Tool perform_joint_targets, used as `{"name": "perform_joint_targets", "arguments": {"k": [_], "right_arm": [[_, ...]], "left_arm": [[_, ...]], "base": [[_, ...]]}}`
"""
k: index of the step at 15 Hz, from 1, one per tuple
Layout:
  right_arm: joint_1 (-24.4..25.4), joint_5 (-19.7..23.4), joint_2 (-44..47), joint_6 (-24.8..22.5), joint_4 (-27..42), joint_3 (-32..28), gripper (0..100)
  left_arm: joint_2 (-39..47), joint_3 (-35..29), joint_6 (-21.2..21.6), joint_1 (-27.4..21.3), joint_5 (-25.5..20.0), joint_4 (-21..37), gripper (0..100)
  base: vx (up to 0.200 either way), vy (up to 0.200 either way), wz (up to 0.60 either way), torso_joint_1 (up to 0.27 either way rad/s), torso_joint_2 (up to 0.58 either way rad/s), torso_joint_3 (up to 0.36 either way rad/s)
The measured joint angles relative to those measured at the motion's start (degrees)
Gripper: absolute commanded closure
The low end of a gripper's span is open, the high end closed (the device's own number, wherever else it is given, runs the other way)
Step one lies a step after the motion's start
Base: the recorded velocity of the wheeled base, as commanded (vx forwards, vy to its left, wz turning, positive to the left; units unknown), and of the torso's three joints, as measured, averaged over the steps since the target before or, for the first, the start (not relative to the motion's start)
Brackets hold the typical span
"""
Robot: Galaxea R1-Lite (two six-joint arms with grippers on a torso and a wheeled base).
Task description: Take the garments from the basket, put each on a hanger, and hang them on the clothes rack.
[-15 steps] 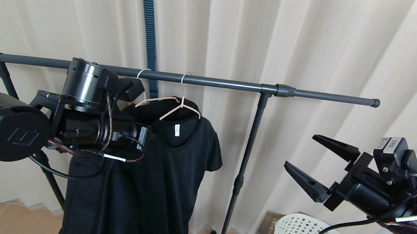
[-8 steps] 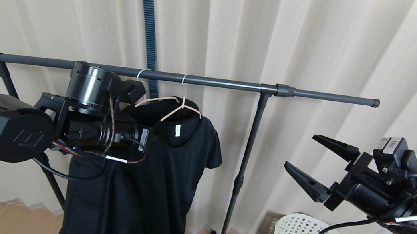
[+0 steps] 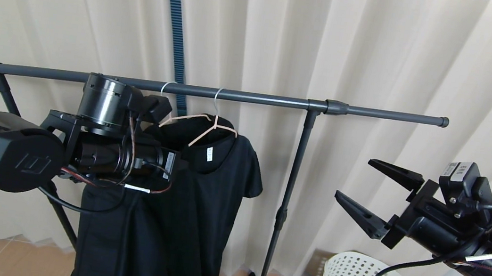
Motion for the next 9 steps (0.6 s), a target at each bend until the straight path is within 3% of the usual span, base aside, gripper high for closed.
{"name": "perform_joint_targets", "arguments": {"k": [9], "right_arm": [[-0.02,0.02,0.00,0.00,-0.11,0.05,0]], "left_arm": [[-0.44,0.65,-0.22,-0.28,0.09,0.02,0]], "base": [[0.000,0.000,0.00,0.000,0.00,0.000]]}}
